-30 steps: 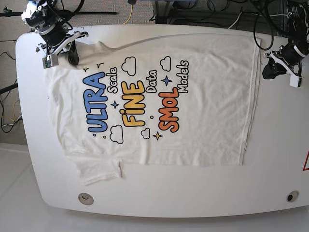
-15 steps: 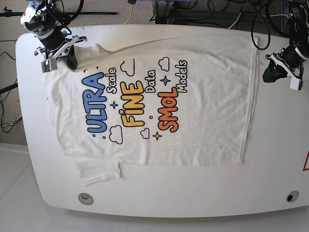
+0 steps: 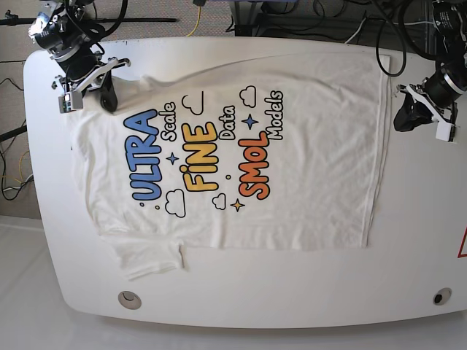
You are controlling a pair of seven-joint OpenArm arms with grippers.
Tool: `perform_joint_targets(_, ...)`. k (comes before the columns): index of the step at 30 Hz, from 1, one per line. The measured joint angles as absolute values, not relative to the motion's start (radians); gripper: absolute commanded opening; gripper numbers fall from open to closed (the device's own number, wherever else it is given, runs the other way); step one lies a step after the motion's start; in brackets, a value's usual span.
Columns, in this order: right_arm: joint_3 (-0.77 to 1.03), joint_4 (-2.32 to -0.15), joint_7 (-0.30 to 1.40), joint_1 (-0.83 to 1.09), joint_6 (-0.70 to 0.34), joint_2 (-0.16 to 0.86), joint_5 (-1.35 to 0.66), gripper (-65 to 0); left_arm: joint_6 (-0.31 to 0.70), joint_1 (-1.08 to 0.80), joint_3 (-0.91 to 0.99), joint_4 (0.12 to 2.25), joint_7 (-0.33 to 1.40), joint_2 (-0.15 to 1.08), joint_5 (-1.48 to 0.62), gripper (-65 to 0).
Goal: Fold the T-shirt properly
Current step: 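Keep pulling both held shirt corners toward the robot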
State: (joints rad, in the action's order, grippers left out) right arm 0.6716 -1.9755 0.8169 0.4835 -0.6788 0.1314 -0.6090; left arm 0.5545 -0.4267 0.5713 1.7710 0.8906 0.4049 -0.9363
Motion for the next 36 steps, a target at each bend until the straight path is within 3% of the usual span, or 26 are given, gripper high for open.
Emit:
perform_joint_targets(7, 0.675, -1.974, 0.817, 0.485, -0.678, 0.144, -0.607, -65.0, 0.554, -0.432, 0.687, 1.771, 0.899, 0.4, -0.936, -63.3)
perform_joint_targets(9, 0.675, -1.974, 0.816, 0.484, -0.678, 0.144, -0.607, -65.0, 0.554, -0.43, 0.735, 1.771, 0.927, 0.401, -0.937, -60.3)
perform_joint_targets(16, 0.675, -1.974, 0.817, 0.485, -0.679, 0.143, -0.607, -65.0, 0.555, -0.431, 0.865, 1.771, 1.076, 0.385, -0.933, -29.2)
perform_joint_targets(18, 0.675, -1.974, 0.817, 0.485, -0.679, 0.144, -0.607, -65.0, 0.557, -0.431, 0.896, 1.771, 1.09, 0.365, -0.933, -25.4)
perform_joint_targets(25, 0.673, -1.973, 0.817, 0.485, -0.68, 0.141, -0.607, -65.0, 0.69, -0.46, 0.941, 1.77, 1.122, 0.321, -0.925, -25.3)
perform_joint_targets(36, 0.673, -1.973, 0.817, 0.486, -0.681, 0.141, -0.607, -65.0, 0.696, -0.492, 0.841, 1.683, 1.123, 0.251, -0.921, -25.3)
